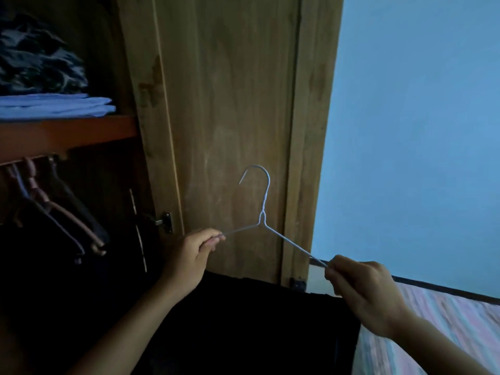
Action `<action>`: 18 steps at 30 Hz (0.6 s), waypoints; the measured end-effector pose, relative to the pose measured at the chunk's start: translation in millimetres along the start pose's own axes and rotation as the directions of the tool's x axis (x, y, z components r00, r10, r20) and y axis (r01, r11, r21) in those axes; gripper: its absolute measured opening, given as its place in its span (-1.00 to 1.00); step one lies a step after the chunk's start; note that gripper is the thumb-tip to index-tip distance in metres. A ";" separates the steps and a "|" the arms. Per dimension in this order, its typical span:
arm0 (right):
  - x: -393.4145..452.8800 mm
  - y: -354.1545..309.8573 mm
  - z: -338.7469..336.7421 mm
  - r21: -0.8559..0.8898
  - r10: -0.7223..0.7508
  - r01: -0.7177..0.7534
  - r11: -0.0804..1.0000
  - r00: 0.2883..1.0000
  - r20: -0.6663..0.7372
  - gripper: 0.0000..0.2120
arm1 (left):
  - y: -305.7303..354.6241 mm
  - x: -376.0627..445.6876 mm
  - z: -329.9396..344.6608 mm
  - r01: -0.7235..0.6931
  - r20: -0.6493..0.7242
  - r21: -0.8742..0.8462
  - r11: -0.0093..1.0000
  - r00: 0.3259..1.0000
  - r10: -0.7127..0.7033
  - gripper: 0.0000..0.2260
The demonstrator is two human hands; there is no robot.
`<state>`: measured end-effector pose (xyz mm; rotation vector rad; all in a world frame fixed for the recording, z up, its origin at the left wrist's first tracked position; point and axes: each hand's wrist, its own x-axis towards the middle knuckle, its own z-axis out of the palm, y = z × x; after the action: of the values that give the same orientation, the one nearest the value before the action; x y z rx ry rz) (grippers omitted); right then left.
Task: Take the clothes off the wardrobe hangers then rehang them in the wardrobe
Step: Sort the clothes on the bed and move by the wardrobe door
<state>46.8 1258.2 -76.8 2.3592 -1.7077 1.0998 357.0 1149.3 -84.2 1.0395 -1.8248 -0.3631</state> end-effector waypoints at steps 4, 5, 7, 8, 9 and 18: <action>-27.0 34.3 -38.8 -0.023 0.079 -0.080 0.997 0.996 -0.034 -0.76 | 35.2 7.6 49.1 -0.025 0.032 -0.062 0.998 0.999 0.027 -0.79; -33.7 41.6 -48.1 -0.024 0.089 -0.091 0.996 0.995 -0.047 -0.77 | 43.5 9.7 60.9 -0.043 0.038 -0.076 0.996 0.998 0.046 -0.77; -46.1 53.8 -65.5 -0.012 0.111 -0.112 0.994 0.992 -0.067 -0.80 | 60.5 13.1 84.6 -0.075 0.066 -0.117 0.990 0.994 0.083 -0.72; -52.3 59.5 -73.7 -0.009 0.127 -0.128 0.992 0.989 -0.075 -0.81 | 68.3 14.1 97.5 -0.085 0.081 -0.143 0.986 0.992 0.097 -0.71; -58.6 64.7 -81.7 -0.019 0.144 -0.146 0.989 0.986 -0.086 -0.81 | 76.1 15.0 110.2 -0.088 0.090 -0.172 0.981 0.990 0.105 -0.71; -117.9 88.1 -133.0 -0.180 0.301 -0.351 0.919 0.918 -0.257 -0.85 | 124.9 29.9 202.7 -0.140 0.201 -0.381 0.914 0.952 0.230 -0.68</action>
<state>-114.0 1374.3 -74.2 1.7839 -2.0631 1.0937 117.4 1161.3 -85.6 0.5770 -1.9573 -0.7073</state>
